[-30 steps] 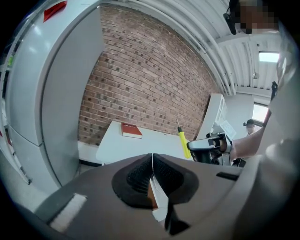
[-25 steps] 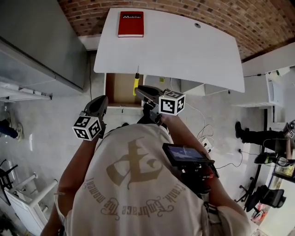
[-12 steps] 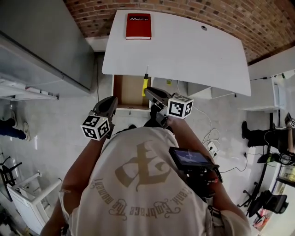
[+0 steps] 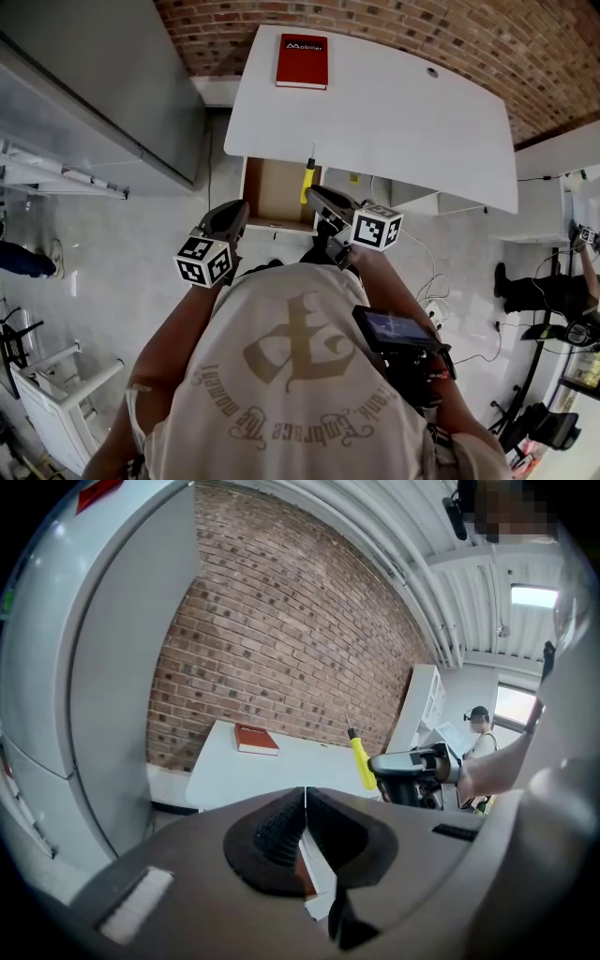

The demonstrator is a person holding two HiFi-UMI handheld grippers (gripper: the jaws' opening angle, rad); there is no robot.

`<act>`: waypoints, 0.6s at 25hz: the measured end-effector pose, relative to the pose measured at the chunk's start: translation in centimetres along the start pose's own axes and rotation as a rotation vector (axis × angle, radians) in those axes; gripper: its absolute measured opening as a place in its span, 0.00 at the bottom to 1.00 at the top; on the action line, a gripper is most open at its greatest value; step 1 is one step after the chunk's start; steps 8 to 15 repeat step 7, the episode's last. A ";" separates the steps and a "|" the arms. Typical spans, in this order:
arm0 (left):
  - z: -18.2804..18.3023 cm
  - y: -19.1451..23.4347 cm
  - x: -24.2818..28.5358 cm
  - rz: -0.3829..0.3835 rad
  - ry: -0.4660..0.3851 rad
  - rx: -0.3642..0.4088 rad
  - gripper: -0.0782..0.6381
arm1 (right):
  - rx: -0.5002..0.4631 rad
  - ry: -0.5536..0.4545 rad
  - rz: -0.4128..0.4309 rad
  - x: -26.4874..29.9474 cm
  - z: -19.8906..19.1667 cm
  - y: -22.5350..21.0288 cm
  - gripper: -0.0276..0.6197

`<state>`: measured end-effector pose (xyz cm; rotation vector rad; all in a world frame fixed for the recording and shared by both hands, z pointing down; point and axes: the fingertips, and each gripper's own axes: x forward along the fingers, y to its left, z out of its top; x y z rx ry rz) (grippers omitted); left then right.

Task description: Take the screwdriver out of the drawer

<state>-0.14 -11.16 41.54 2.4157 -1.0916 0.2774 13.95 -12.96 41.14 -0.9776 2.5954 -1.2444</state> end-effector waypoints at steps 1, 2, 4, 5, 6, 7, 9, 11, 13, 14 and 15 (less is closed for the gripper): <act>0.1 0.0 0.0 -0.002 0.000 0.000 0.12 | 0.000 0.001 0.000 0.1 0.0 0.0 0.12; 0.1 0.0 0.1 -0.003 0.000 0.001 0.12 | 0.001 0.001 0.001 0.1 0.0 0.0 0.12; 0.2 0.1 0.3 -0.007 0.002 0.002 0.12 | 0.004 0.001 0.000 0.3 0.1 -0.1 0.12; 0.3 0.1 0.4 -0.009 0.003 0.003 0.12 | 0.005 0.001 0.000 0.3 0.2 -0.1 0.12; 0.4 0.2 0.5 -0.010 0.004 0.003 0.12 | 0.006 0.001 0.000 0.4 0.2 -0.2 0.12; 0.4 0.3 0.6 -0.011 0.005 0.004 0.12 | 0.007 0.000 -0.001 0.5 0.3 -0.2 0.12; 0.4 0.3 0.6 -0.011 0.005 0.004 0.12 | 0.007 0.000 -0.001 0.5 0.3 -0.2 0.12; 0.4 0.3 0.6 -0.011 0.005 0.004 0.12 | 0.007 0.000 -0.001 0.5 0.3 -0.2 0.12; 0.4 0.3 0.6 -0.011 0.005 0.004 0.12 | 0.007 0.000 -0.001 0.5 0.3 -0.2 0.12; 0.4 0.3 0.6 -0.011 0.005 0.004 0.12 | 0.007 0.000 -0.001 0.5 0.3 -0.2 0.12; 0.4 0.3 0.6 -0.011 0.005 0.004 0.12 | 0.007 0.000 -0.001 0.5 0.3 -0.2 0.12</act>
